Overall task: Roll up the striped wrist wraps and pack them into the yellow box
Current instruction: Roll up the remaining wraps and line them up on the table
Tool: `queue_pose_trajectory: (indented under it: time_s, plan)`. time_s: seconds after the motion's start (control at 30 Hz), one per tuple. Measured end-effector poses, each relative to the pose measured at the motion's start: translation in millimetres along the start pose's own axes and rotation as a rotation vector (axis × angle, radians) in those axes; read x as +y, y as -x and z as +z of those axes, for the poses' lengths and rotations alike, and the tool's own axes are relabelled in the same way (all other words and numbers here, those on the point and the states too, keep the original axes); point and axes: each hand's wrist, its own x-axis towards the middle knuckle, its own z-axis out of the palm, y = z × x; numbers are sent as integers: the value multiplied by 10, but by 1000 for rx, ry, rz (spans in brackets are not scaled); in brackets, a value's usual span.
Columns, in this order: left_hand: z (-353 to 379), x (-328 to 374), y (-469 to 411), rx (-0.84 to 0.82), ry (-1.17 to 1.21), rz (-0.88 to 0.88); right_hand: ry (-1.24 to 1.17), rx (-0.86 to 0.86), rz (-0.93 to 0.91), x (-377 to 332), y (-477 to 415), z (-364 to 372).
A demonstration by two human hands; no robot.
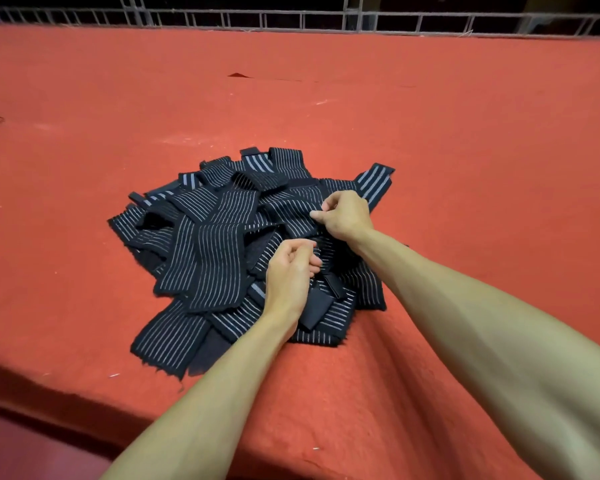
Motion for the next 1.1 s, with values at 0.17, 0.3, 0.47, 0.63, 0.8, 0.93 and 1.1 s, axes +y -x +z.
queue_pose_trajectory:
  time_s: [0.17, 0.3, 0.47, 0.63, 0.8, 0.93, 1.1]
  plan:
    - [69, 189, 1, 26, -126, -113, -173, -32, -58, 1, 177, -399]
    - [223, 329, 14, 28, 23, -203, -496, -178, -15, 55, 435, -788]
    - [532, 475, 267, 51, 237, -277, -709, -252, 67, 263, 807, -1284]
    - [967, 629, 833, -202, 135, -233, -615, -94, 144, 576, 1211, -1773]
    - [1425, 665, 1332, -478, -68, -214, -304, 130, 242, 1009, 1465, -2148]
    - [1518, 531, 1520, -723, -287, -280, 45, 8, 309, 1342, 1625, -2273]
    - [1203, 575, 1368, -780, -547, -267, 317, -93, 349, 1437, 1630, -2185]
